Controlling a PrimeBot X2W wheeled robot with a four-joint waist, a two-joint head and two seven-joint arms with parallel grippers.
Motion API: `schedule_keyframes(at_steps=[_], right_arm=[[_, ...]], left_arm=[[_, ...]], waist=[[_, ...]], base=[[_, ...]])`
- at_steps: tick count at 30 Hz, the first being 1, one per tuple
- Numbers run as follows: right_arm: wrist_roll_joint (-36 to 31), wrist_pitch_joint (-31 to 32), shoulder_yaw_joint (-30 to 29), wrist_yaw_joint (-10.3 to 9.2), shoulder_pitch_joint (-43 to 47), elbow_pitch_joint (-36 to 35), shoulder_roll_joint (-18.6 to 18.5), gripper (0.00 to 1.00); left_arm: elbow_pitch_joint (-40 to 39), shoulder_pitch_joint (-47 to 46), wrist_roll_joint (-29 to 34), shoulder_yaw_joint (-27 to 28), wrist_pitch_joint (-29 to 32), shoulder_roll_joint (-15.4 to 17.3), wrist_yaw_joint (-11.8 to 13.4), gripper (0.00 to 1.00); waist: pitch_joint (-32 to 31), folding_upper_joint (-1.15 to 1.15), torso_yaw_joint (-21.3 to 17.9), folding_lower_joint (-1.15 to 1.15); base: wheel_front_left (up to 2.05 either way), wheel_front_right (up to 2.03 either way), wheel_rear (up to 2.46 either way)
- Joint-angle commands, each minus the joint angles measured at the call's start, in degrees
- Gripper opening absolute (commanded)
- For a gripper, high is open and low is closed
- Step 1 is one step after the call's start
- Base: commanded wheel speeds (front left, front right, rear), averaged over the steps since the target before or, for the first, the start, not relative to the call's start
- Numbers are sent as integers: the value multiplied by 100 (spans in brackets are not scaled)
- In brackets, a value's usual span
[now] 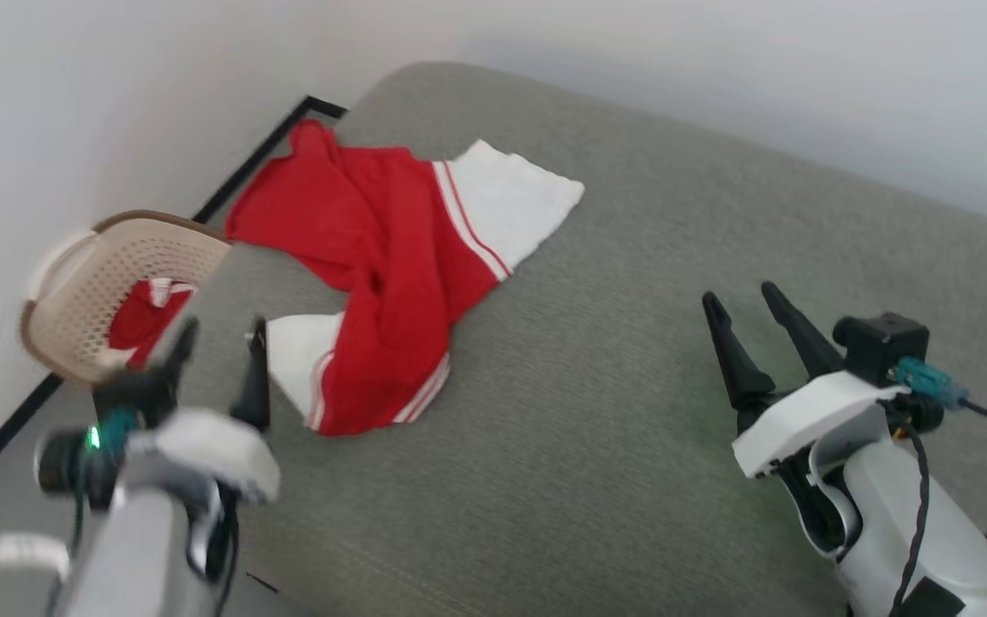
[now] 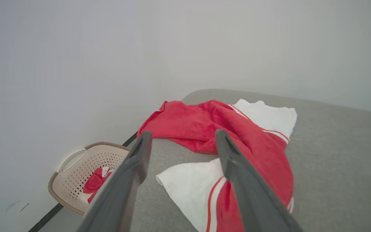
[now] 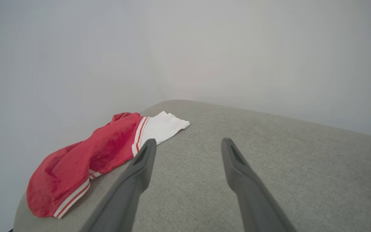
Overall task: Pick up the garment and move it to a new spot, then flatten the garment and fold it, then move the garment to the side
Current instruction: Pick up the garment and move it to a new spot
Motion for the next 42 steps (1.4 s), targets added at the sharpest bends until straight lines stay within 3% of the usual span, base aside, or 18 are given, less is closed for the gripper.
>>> schedule_keyframes(at_steps=[1, 3, 11, 17, 22, 28, 29, 31, 32, 34, 38, 42], right_arm=[[-37, -26, -25, 0, -80, -20, -48, 100], [-50, -25, -53, -1, -105, -36, -74, 100], [-115, -17, -95, 0, -332, -173, -133, 100], [-153, -20, -118, 0, -566, -306, -58, 100], [-193, -21, -105, 0, -749, -381, -5, 100], [-189, -10, -143, -1, -765, -400, 85, 100], [-199, -10, -138, -1, -750, -398, 110, 100], [-198, -10, -135, -1, -708, -400, 167, 100], [-189, -10, -130, -1, -679, -410, 198, 100], [-167, -11, -113, -1, -624, -425, 246, 100], [-126, -14, -69, 0, -618, -427, 336, 100], [-81, -17, -93, 0, -546, -415, 403, 100]], left_arm=[[251, -449, -263, -244, 196, 116, -24, 100], [400, -705, -394, -493, 356, 213, -27, 100], [1171, -2014, -2482, -2059, 2398, 1207, -15, 100], [1285, -2430, -3740, -2598, 3383, 1816, -15, 100], [1866, -2804, -3973, -2810, 3655, 2138, -16, 100], [2816, -3028, -4168, -3047, 3995, 2038, -9, 100], [2886, -3009, -4237, -3071, 4034, 2001, -8, 67], [2883, -2924, -4375, -3177, 4059, 1957, -11, 10], [2896, -2887, -4413, -3219, 4032, 1981, -12, 0], [2858, -2881, -4337, -3317, 3808, 2115, -17, 0], [2844, -3280, -4043, -3384, 2735, 2424, -21, 0], [2872, -3535, -3833, -3543, 2054, 2493, -21, 0]], waist=[[462, 0, -474, 0], [563, 0, -572, 0], [1275, 0, -1316, 0], [1652, 0, -1757, 0], [1953, 0, -2042, 0], [2184, 0, -2259, 0], [2182, 0, -2277, 0], [2140, 0, -2299, 0], [2102, 0, -2303, 0], [2006, 0, -2300, 0], [1708, 0, -2288, 0], [1351, 0, -2353, 0]], base=[[0, 0, 0], [0, 0, 0], [0, 0, 0], [0, 0, 0], [0, 0, 0], [0, 0, 0], [0, 0, 0], [0, 0, 0], [0, 0, 0], [0, 0, 0], [0, 0, 0], [0, 0, 0]])
